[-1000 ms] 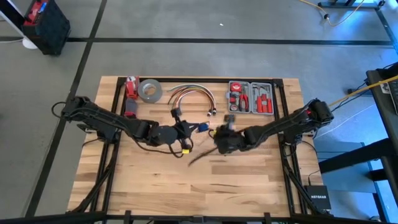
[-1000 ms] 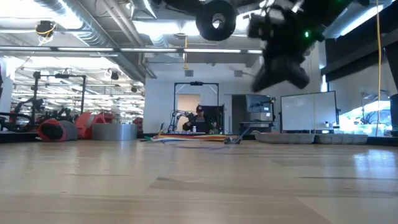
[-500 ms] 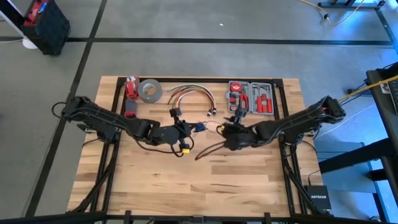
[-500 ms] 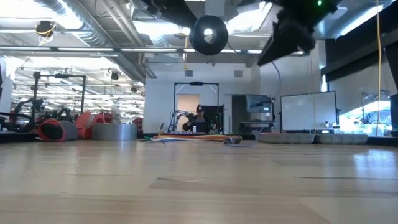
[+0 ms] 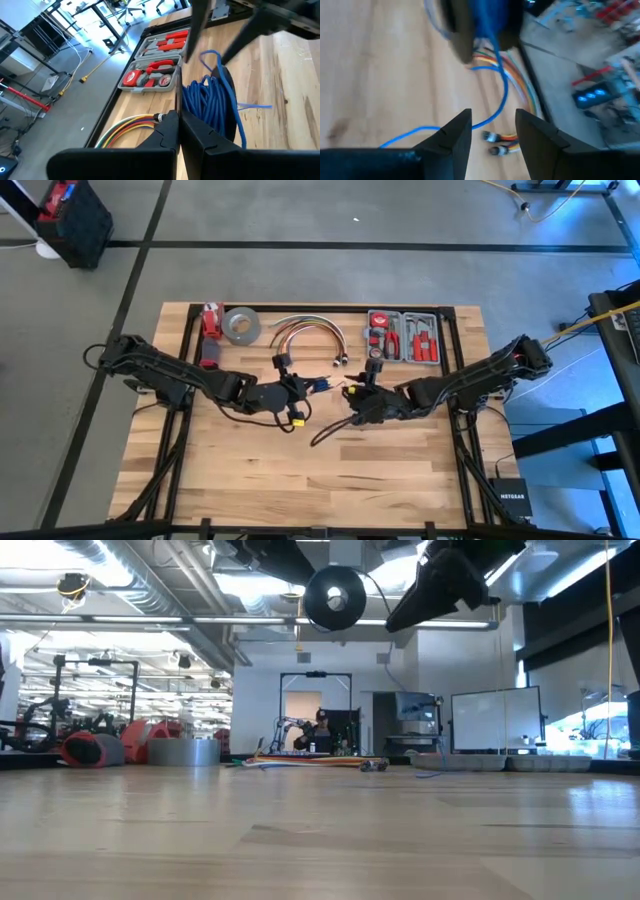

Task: Coil cords
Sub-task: Uncoil the blue wire from the black spool

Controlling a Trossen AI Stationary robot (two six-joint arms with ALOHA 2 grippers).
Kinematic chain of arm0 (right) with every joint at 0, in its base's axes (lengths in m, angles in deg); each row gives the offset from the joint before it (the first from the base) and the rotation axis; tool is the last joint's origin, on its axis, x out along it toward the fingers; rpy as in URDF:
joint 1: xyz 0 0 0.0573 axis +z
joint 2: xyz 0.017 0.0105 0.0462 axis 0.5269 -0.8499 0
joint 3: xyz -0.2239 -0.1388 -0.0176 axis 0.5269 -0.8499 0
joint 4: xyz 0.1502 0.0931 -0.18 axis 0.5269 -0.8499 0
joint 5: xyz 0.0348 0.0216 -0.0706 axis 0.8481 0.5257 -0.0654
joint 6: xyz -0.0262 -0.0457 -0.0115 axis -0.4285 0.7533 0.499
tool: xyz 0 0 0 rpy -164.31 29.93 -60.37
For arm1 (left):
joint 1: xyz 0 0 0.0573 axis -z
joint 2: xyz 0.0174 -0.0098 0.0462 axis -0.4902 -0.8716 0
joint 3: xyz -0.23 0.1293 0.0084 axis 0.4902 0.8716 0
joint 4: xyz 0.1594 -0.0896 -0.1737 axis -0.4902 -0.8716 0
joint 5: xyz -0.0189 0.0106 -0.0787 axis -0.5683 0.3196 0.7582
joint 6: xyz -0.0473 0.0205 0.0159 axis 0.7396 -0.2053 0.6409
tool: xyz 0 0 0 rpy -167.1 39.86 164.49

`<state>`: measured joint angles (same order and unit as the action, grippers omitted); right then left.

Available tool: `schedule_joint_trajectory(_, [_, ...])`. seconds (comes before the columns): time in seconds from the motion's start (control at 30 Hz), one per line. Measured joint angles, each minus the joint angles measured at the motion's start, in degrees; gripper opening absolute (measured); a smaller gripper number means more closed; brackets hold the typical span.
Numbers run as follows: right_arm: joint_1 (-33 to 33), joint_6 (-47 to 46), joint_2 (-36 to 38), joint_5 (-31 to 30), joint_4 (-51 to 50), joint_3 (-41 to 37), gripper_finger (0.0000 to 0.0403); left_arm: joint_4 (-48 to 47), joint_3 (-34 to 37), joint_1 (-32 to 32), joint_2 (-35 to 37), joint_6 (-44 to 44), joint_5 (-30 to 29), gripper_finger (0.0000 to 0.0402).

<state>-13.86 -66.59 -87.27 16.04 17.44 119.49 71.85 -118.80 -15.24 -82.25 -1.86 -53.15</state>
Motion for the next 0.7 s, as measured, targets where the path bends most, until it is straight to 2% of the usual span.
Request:
schedule_joint_trajectory(0.1, [0.0,0.3,0.0,5.6,1.0,0.0,0.0156,0.0,0.0,0.0,0.0,0.0,0.0,0.0001])
schedule_joint_trajectory(0.2, [0.1,1.3,0.0,6.0,1.7,0.0,0.0145,0.0,0.0,0.0,0.0,0.0,0.0,0.0001])
schedule_joint_trajectory(0.3, [0.0,1.7,-0.1,2.8,2.4,0.0,0.0102,0.0,0.0,0.0,0.0,0.0,0.0,0.0001])
schedule_joint_trajectory(0.43, [0.1,4.7,-0.1,3.0,3.8,0.0,0.0018,0.0,0.0,0.0,0.0,0.0,0.0,0.0001])
schedule_joint_trajectory(0.5, [0.5,6.1,-0.1,3.7,5.9,0.0,0.0013,0.0,0.0,0.0,0.0,0.1,0.0,0.0001])
schedule_joint_trajectory(0.57, [1.6,8.1,-0.1,6.5,8.6,0.0,0.0020,0.0,0.0,0.0,0.0,0.8,0.0,0.0001])
schedule_joint_trajectory(0.7, [2.9,11.6,-0.4,17.7,14.3,0.0,0.0007,1.4,0.0,-1.3,0.0,3.1,0.0,0.0001])
